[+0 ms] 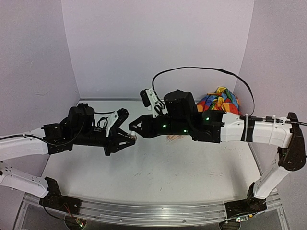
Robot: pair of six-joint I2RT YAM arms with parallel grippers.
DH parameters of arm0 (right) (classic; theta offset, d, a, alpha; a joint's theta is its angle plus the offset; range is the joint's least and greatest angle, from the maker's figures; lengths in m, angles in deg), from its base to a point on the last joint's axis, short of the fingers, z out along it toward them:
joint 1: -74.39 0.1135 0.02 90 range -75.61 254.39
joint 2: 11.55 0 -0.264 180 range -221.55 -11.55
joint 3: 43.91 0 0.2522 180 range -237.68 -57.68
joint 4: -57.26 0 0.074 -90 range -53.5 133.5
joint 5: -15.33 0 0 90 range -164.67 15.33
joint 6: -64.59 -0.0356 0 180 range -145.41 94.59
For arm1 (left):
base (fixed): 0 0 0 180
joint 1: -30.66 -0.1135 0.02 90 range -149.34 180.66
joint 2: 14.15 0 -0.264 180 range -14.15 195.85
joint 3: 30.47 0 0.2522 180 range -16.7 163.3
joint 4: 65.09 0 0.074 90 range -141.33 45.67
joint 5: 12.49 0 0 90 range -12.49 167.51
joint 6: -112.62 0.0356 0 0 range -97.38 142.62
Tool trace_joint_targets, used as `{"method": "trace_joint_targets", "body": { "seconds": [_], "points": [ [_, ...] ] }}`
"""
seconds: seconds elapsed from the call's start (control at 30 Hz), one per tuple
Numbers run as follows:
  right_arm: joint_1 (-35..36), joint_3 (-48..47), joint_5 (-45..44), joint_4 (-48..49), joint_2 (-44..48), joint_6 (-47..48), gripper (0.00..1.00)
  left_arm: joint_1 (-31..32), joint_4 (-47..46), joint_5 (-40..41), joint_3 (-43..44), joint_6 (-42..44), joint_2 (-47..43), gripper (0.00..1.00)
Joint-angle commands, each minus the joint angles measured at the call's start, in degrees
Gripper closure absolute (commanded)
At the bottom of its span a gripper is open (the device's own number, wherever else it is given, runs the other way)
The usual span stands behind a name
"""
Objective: Paint the nails
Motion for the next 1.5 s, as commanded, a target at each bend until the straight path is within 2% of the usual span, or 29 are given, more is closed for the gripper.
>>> {"method": "trace_joint_targets", "body": {
  "seconds": [0.0, 0.1, 0.27, 0.3, 0.37, 0.47, 0.53, 0.67, 0.93, 1.23, 1.47],
  "points": [
    [0.0, 8.3, 18.1, 13.5, 6.0, 13.0, 1.00, 0.2, -3.3, -11.4, 1.7, 3.1, -4.3, 1.00],
    [0.0, 10.9, 23.6, 17.4, 6.9, 14.3, 1.00, 0.2, -3.4, -14.6, 1.3, 4.2, -5.6, 1.00],
    [0.0, 10.5, 21.5, 17.9, 6.5, 11.6, 1.00, 0.2, -3.3, -13.2, 1.2, 4.6, -6.0, 1.00],
    [0.0, 10.3, 20.2, 17.4, 6.5, 10.9, 0.95, 0.2, -3.3, -13.2, 1.2, 4.7, -5.8, 1.00],
    [0.0, 9.3, 15.9, 14.8, 6.8, 9.2, 0.67, 0.2, -3.3, -13.0, 1.2, 5.1, -5.4, 1.00],
    [0.0, 6.5, 6.9, 5.9, 7.6, 6.7, 0.42, 0.2, -3.2, -12.0, 1.0, 6.1, -4.5, 1.00],
    [-0.2, 3.8, 0.7, -2.3, 7.7, 4.6, 0.30, 0.2, -3.0, -10.7, 0.7, 6.5, -4.2, 1.00],
    [-0.7, 1.5, -0.5, -9.4, 8.8, 2.7, 0.20, 0.2, -2.9, -7.9, 0.7, 7.2, -2.9, 1.00],
    [-2.6, -3.0, 6.3, -13.6, 6.0, -0.8, 0.18, 0.2, -2.1, -6.0, 1.6, 7.7, -1.3, 1.00],
    [-5.7, -6.2, 15.0, -14.5, 1.3, 0.5, 0.24, 0.3, -1.1, -7.0, 2.0, 8.0, -1.2, 1.00],
    [-6.4, -7.5, 21.3, -14.6, -0.8, 3.0, 0.37, 0.3, -0.6, -6.6, 1.9, 7.9, -1.2, 1.00]
  ]
}}
